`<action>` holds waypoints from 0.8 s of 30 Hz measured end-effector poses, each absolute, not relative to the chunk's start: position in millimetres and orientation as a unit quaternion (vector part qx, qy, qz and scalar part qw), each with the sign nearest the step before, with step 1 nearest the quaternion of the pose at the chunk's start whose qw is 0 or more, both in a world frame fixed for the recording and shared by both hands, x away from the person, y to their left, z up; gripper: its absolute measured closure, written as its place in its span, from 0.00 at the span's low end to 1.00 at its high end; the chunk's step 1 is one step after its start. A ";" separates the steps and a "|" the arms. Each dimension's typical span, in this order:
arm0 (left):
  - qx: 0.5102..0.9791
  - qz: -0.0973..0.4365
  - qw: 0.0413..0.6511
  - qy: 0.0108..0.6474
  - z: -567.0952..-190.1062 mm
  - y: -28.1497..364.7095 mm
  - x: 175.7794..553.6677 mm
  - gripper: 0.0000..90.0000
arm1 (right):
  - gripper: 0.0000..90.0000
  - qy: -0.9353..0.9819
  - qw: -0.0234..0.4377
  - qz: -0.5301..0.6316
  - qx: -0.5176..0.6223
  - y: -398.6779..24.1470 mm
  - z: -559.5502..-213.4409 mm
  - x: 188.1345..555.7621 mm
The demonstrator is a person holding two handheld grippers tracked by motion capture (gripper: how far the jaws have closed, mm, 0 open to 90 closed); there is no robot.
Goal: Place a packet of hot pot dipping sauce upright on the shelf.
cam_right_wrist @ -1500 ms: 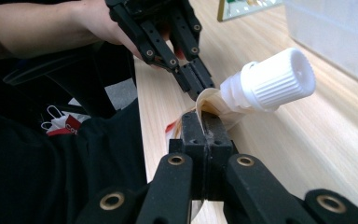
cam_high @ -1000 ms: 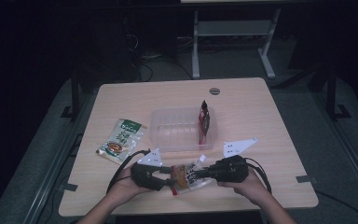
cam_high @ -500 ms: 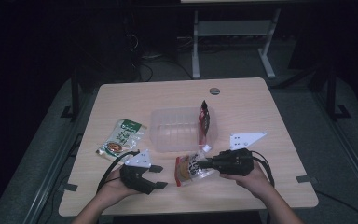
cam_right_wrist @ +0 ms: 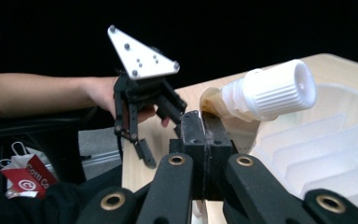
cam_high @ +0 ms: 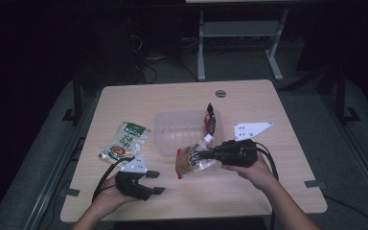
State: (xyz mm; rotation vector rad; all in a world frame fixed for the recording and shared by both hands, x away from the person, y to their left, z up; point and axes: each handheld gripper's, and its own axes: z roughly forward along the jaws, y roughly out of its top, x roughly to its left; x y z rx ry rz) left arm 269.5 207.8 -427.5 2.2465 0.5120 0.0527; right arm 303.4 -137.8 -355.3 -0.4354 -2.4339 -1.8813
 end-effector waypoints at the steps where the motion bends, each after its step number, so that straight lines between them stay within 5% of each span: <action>1: 0.891 0.021 0.406 0.202 -427.4 208.2 269.5 0.43 | 1.00 -0.782 0.017 -0.607 -0.140 -137.5 -353.2 304.9; 24: 0.895 0.023 0.401 0.196 -428.7 209.9 271.8 0.44 | 1.00 -0.761 -0.028 -0.629 -0.153 -137.2 -321.8 353.6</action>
